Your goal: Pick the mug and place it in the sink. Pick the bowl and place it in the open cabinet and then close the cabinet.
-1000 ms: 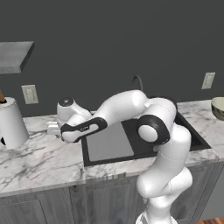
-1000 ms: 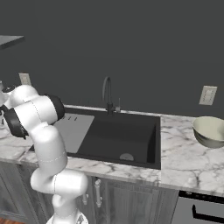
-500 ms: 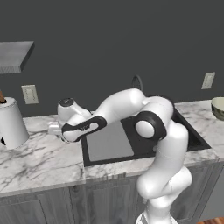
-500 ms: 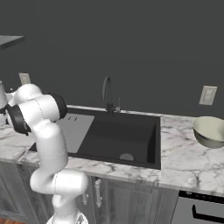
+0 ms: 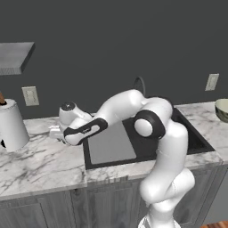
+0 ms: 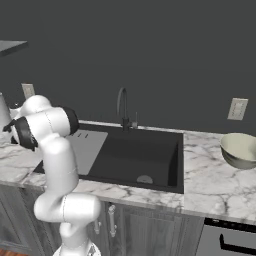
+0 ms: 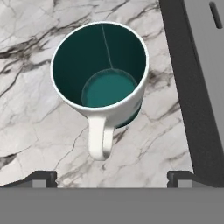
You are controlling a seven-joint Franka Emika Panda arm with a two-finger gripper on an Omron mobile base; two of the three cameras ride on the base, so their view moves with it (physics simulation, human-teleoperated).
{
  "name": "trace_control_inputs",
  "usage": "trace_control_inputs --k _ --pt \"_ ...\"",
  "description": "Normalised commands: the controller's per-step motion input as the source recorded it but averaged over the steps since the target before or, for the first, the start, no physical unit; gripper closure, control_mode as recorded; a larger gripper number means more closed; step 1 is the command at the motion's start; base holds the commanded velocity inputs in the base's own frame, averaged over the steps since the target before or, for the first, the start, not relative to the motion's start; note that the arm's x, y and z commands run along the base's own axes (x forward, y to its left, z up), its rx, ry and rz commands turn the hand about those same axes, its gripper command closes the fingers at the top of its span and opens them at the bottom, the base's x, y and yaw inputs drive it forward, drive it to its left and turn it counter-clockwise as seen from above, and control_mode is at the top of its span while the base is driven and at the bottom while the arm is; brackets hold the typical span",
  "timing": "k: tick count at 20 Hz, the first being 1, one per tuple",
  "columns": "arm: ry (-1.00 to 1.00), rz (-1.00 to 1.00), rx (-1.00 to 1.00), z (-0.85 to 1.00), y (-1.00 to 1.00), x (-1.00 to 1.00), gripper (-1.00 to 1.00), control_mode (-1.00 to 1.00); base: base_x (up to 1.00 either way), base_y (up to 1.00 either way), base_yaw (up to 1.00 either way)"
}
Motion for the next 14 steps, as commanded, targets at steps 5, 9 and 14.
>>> trace_control_inputs --k 5,9,14 --pt "0.00 0.00 0.00 0.00 0.01 0.19 -1.00 -1.00 0.00 0.00 0.00" --pt "0.00 0.00 0.00 -0.04 0.03 0.19 -1.00 -1.00 0.00 0.00 0.00" --pt "0.00 0.00 0.00 -0.07 0.05 0.10 -1.00 -1.00 0.00 0.00 0.00"
